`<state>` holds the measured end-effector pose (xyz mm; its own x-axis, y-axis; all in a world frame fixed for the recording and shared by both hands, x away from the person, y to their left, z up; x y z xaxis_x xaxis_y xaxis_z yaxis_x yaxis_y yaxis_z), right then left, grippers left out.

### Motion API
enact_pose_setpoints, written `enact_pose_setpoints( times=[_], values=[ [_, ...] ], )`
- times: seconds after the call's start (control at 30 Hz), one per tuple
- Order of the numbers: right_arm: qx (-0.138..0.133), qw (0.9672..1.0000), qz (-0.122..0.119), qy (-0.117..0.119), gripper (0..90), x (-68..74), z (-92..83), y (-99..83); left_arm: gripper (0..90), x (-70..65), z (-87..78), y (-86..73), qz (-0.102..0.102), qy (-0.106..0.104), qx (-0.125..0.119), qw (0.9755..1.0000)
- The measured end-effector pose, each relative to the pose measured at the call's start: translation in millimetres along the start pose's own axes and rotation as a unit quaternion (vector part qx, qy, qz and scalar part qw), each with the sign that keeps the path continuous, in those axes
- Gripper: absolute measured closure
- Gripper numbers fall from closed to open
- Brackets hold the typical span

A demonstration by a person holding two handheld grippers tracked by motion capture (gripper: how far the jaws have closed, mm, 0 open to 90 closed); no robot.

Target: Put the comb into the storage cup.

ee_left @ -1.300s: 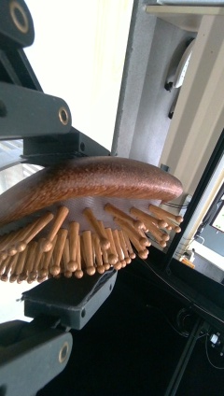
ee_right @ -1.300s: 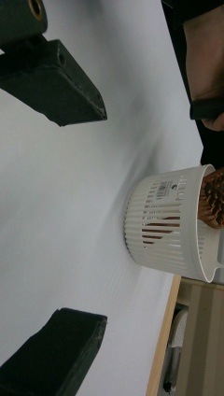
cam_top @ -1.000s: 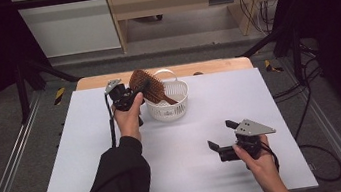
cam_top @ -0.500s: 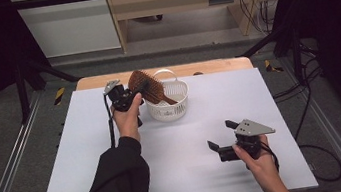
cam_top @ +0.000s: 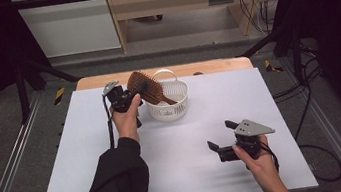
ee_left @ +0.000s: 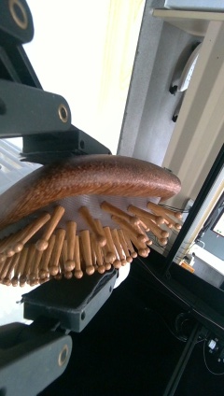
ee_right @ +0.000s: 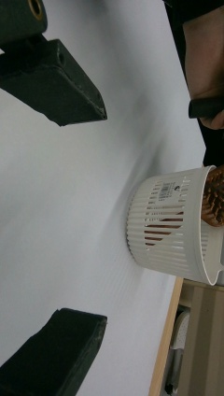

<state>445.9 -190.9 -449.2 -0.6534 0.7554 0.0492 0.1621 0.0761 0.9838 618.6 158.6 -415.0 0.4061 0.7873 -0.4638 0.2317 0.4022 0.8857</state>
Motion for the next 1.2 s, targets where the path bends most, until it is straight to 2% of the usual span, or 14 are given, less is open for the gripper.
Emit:
enact_pose_setpoints(
  times=[1.2],
  values=[
    [0.004,1.0000,0.000,0.004,4.2,0.8,0.4,-0.6,39.4,1.5,-0.1,0.2,0.003,0.007,-0.004,1.0000]
  ],
)
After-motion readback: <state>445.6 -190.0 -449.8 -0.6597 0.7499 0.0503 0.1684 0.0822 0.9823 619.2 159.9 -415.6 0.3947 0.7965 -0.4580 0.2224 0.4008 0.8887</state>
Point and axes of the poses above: each handheld gripper's, and its own axes: z roughly forward along the jaws, y roughly out of its top, x roughly to its left, the point moved 1 cm from there along z, roughly forward along the jaws, and after that the axes turned 10 degrees about -x, right-handed, at the moved point
